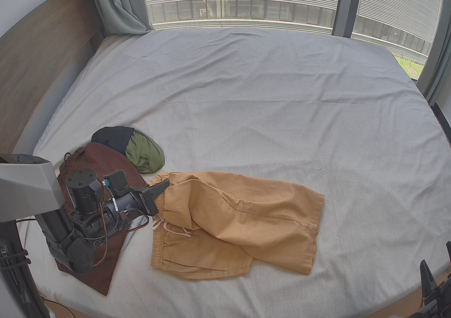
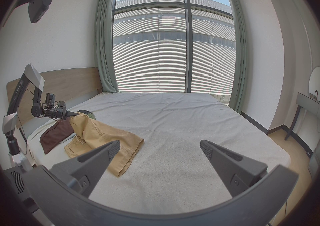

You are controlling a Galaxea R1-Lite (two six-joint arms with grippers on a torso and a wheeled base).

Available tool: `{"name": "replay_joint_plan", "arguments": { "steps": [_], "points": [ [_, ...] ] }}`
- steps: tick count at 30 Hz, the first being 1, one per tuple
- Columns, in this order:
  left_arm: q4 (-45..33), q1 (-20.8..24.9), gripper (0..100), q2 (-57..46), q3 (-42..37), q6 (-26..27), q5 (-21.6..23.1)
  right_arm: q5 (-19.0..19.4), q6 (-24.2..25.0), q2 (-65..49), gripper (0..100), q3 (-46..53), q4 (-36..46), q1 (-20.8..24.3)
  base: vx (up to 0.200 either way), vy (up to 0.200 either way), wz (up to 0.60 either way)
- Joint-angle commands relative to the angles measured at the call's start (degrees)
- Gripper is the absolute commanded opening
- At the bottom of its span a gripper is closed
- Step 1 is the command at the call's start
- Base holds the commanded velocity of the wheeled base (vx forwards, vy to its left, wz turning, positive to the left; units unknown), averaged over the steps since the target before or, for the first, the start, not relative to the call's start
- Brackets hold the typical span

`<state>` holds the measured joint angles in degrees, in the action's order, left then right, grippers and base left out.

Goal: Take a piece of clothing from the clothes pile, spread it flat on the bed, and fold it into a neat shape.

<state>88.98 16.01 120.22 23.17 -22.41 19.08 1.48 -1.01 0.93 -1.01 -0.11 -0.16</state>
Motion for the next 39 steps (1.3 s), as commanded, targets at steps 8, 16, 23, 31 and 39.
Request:
{"name": "replay_joint_plan", "arguments": {
  "steps": [8, 16, 23, 31, 39],
  "points": [
    [0.05, -0.01, 0, -0.78, -0.32, -0.01, -0.01, -0.16, -1.01, -0.93, 100, 1.01, -0.07, -0.02, 0.000, 0.000, 0.00],
    [0.05, -0.01, 0, -1.04, -0.50, -0.01, -0.09, -0.07, -1.19, -0.93, 100, 1.01, -0.42, -0.02, 0.000, 0.000, 0.00],
    [0.05, -0.01, 0, -1.13, -0.67, -0.09, -0.09, 0.11, -2.15, -0.93, 100, 1.01, -0.42, -0.02, 0.000, 0.000, 0.00],
    [0.05, -0.01, 0, -0.96, -0.67, -0.09, -0.09, 0.99, -2.15, -0.93, 100, 1.01, -0.59, -0.11, 0.000, 0.000, 0.00],
    [0.05, -0.10, 0, -0.78, -0.23, -0.18, -0.09, 1.51, -4.26, 8.57, 100, -11.56, -12.99, -2.21, 0.000, 0.000, 0.00]
  ]
}}
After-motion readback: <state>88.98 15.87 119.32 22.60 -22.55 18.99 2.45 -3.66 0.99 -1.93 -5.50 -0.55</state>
